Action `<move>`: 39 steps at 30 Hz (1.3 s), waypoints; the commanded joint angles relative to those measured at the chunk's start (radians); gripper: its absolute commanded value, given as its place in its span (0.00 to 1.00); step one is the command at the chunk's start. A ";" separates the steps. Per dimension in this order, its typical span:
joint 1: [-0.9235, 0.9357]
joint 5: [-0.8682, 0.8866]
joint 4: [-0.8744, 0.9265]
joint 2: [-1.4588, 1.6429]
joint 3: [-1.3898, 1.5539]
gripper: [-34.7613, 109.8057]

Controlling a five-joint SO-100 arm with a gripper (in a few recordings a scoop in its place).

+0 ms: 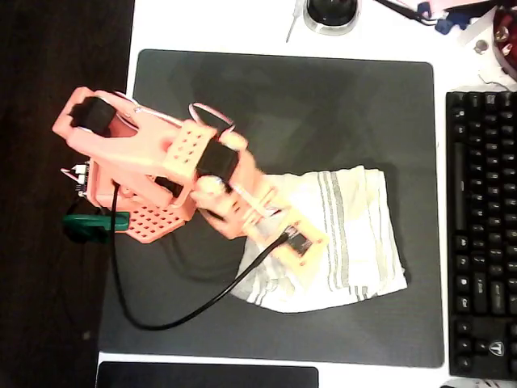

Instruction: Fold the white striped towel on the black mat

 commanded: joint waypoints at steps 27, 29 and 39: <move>-0.170 0.184 -0.245 -1.178 -1.014 0.26; -0.169 0.183 -0.278 -1.224 -1.019 0.29; -0.164 0.150 -0.153 -1.147 -1.197 0.34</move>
